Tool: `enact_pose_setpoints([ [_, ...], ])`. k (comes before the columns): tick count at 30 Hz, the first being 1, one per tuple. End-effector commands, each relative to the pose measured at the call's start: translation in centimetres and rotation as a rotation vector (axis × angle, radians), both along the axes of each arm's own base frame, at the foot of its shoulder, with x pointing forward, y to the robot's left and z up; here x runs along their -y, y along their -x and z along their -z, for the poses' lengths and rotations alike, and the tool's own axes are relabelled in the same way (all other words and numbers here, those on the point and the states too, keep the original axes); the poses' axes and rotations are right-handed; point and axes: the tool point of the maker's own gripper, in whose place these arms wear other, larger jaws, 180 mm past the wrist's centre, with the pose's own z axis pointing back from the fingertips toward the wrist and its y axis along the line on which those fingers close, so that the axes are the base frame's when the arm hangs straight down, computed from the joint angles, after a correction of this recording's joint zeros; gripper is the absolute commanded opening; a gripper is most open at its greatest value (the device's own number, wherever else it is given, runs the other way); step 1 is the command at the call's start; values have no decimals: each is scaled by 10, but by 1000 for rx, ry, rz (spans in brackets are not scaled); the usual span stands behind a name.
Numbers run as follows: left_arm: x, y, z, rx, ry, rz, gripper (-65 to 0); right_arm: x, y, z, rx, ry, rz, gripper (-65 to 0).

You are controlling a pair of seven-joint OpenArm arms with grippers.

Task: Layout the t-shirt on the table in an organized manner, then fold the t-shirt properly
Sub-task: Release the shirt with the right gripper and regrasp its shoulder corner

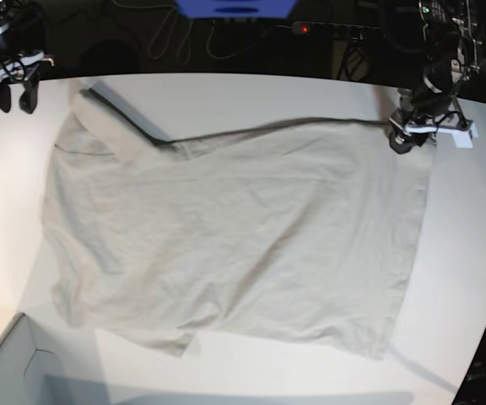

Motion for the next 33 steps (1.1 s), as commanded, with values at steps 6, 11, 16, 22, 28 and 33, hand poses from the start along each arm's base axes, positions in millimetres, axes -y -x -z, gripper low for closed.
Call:
enact_pose_setpoints([
  [6, -11, -10, -14, 44, -18, 1, -312, -22, -34, -45, 141, 35, -101, -325],
  [11, -13, -13, -17, 52, -24, 2, -312, -57, -81, -23, 121, -21, -229, -325],
  [16, -13, -19, -19, 64, -25, 0, -312, -68, -108, 24, -55, 40, -297, -325],
  [22, -13, -22, -21, 71, -25, 1, -312, -84, -88, 67, -201, 47, -365, -327],
  [28, -14, -24, -22, 76, -26, -4, -312, -103, -53, 76, -263, 46, -436, -328],
  [33, -14, -29, -23, 82, -27, -2, -312, -120, -30, 69, -283, 67, -502, -329],
])
